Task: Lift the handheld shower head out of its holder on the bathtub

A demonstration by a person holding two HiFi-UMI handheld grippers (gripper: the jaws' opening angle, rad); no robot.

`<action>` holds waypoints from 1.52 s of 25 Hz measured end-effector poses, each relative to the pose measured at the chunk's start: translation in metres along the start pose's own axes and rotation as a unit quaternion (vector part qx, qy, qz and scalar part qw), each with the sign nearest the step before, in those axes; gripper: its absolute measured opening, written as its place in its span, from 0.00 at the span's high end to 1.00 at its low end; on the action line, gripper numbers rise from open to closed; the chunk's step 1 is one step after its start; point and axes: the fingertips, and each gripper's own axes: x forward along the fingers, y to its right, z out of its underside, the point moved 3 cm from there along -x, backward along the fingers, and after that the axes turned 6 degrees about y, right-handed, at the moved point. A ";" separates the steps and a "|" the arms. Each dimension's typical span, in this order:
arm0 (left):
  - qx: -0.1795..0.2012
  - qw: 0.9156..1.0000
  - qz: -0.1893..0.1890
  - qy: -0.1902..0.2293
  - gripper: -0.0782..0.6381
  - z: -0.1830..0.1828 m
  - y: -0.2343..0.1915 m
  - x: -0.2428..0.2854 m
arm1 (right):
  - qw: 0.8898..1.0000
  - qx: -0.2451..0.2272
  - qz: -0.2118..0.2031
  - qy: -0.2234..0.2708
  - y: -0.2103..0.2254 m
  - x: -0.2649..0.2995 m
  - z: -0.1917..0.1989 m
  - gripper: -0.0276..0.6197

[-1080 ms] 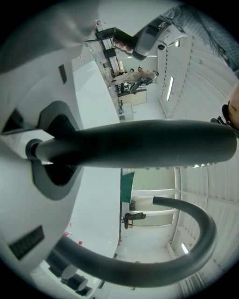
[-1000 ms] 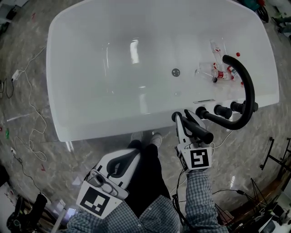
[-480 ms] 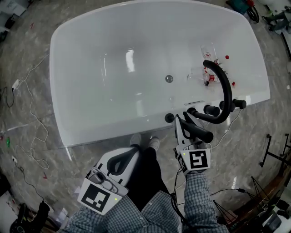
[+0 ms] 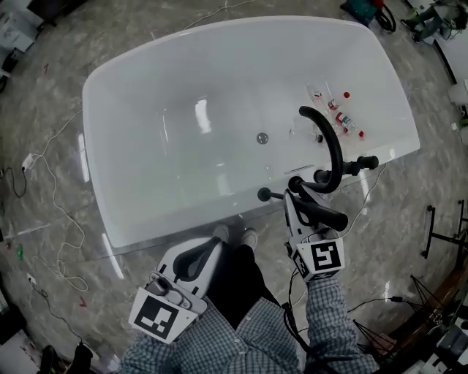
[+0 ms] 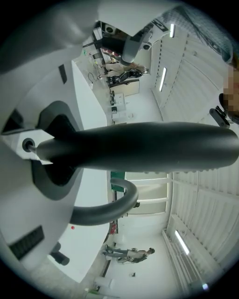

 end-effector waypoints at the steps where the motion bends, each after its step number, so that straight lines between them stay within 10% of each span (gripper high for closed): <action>1: 0.000 1.000 0.001 0.003 0.88 -0.004 0.002 -0.001 | 1.000 -0.004 -0.001 0.000 0.000 -0.003 -0.004 0.80; 38: 0.114 0.991 0.057 0.047 0.88 -0.114 0.065 0.007 | 0.997 -0.027 0.044 0.065 0.031 -0.106 -0.151 0.80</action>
